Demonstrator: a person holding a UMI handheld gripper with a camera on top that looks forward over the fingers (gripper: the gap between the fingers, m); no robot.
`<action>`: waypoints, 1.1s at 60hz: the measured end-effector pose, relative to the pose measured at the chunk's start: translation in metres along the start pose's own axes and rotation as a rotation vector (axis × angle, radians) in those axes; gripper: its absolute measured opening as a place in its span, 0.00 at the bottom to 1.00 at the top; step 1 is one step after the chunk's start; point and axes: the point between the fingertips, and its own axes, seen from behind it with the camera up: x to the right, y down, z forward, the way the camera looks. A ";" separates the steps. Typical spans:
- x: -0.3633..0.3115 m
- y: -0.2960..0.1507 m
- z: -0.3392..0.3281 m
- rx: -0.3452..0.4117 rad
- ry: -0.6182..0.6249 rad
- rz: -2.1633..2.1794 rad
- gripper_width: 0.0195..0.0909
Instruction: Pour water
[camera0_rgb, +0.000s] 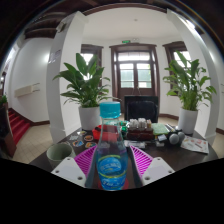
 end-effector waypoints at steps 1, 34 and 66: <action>0.001 0.001 -0.003 -0.002 0.006 0.004 0.64; 0.007 -0.026 -0.182 0.093 0.275 0.010 0.89; -0.008 -0.040 -0.212 0.100 0.280 0.016 0.90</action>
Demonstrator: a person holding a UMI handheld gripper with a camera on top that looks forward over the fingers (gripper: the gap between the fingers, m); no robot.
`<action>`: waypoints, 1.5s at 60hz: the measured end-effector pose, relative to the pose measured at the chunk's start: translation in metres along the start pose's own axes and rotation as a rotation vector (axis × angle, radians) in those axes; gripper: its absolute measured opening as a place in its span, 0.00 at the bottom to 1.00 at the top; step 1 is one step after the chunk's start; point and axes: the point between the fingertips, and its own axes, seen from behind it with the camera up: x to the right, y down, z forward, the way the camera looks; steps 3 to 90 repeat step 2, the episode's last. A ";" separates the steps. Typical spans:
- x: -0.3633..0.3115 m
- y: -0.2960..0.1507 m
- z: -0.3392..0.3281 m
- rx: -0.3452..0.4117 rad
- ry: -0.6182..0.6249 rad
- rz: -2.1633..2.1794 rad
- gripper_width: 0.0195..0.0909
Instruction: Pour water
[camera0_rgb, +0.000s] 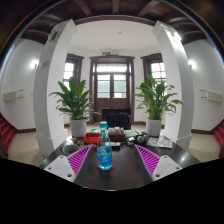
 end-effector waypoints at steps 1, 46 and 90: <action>0.000 -0.001 0.000 0.003 0.001 0.002 0.90; 0.001 -0.002 0.000 0.004 0.001 0.002 0.90; 0.001 -0.002 0.000 0.004 0.001 0.002 0.90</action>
